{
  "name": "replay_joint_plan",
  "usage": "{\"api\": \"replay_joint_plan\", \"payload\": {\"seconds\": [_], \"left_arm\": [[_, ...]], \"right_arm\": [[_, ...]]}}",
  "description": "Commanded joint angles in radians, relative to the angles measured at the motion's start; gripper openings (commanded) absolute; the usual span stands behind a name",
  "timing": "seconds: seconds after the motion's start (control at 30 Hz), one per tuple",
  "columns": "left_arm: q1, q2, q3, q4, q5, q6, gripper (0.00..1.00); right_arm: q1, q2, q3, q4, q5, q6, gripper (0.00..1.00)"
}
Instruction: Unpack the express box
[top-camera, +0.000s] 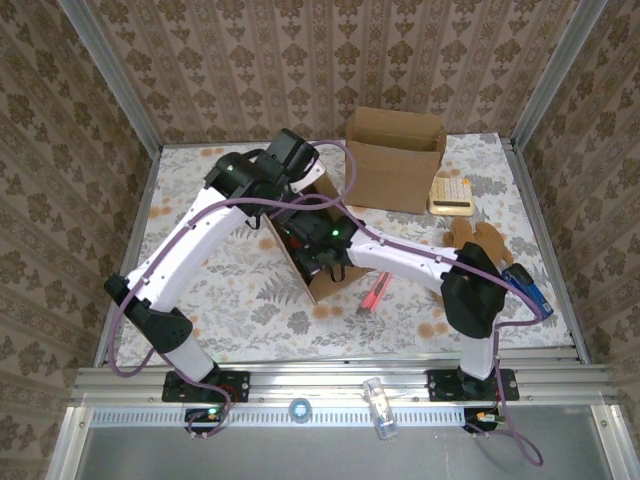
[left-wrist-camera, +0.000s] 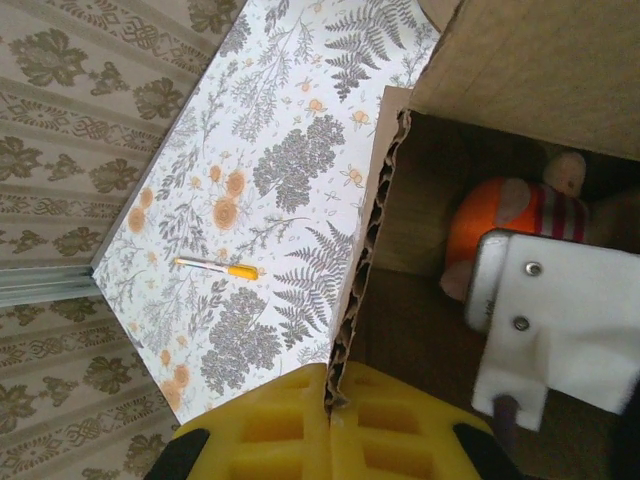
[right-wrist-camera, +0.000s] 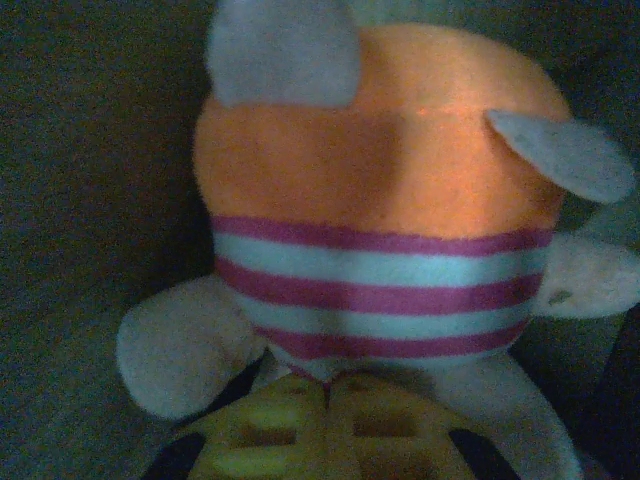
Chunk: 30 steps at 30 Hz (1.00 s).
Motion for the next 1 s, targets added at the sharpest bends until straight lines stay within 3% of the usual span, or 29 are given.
{"api": "replay_joint_plan", "payload": {"seconds": [0.0,0.43,0.97], "left_arm": [[0.022,-0.009,-0.013,-0.057,-0.022,-0.015,0.0],[0.053,0.001,-0.042,-0.055,-0.022,-0.025,0.0],[0.088,0.015,-0.083,-0.054,-0.006,-0.054,0.0]], "right_arm": [[0.015,-0.107,-0.021,0.082,0.013,-0.014,0.0],[0.046,-0.242,-0.059,0.112,0.047,-0.021,0.0],[0.061,-0.519,-0.278,0.413,0.03,-0.016,0.0]]}}
